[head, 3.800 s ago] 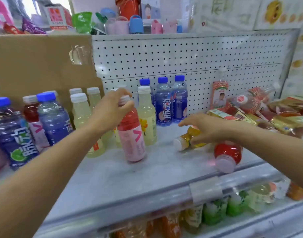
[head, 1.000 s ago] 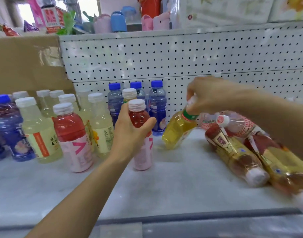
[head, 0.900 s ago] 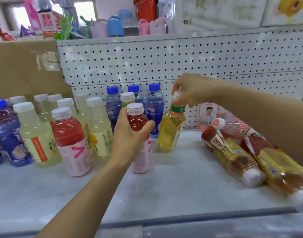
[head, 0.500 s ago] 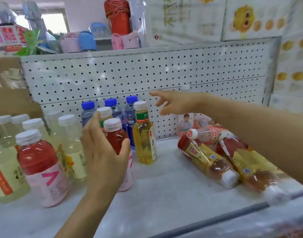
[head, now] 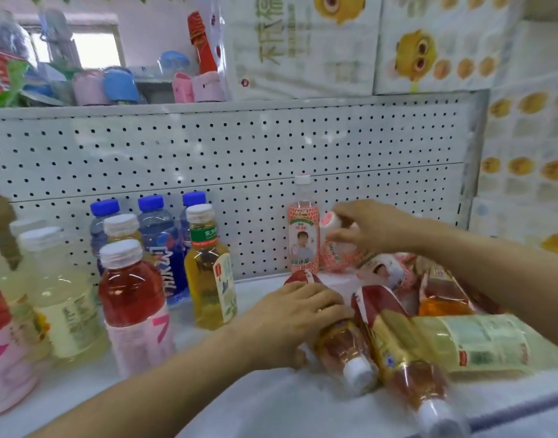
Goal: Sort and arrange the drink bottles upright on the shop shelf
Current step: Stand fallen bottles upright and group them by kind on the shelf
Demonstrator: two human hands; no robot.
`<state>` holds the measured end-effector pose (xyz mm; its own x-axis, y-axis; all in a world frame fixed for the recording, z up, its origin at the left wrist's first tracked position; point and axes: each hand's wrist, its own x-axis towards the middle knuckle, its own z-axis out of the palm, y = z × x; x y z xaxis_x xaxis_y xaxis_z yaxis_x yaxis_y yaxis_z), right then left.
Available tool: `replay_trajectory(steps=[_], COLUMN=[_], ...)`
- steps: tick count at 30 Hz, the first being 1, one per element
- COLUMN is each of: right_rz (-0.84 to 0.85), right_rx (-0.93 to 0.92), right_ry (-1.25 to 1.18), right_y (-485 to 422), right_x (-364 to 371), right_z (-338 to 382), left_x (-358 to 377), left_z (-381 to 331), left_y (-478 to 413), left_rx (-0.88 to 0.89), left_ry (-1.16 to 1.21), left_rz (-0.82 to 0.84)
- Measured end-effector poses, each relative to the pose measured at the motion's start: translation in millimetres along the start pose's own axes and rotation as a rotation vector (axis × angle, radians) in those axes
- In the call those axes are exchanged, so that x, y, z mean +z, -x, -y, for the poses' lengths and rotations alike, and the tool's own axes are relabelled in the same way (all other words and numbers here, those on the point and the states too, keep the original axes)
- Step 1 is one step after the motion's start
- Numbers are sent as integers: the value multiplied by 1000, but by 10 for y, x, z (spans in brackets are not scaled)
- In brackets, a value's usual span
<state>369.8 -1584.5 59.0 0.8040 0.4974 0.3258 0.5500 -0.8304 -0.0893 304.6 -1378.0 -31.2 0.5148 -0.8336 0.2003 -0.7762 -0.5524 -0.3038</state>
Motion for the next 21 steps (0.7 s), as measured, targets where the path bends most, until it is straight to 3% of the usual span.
replay_trajectory(steps=[4,6,9,14,21], right_rz=[-190,-243,-298,-298,-319], right_rx=[58,99,121,136,67], right_ry=[-206,-317,-410,-552,-669], right_y=[16,31,71,50,-35], right_x=[-209,-213,-176,-109,22], right_z=[-342,-461,-580,-635,-493], left_x=[39,87,132,194,263], left_z=[21,66,189,556,830], left_y=[-195,-151,-113,-352,-581], left_rx=[23,-65,-402,-1141,-1381], left_ry=[-114,-84,75,729,728], left_rz=[21,-56,-281,-501,-481])
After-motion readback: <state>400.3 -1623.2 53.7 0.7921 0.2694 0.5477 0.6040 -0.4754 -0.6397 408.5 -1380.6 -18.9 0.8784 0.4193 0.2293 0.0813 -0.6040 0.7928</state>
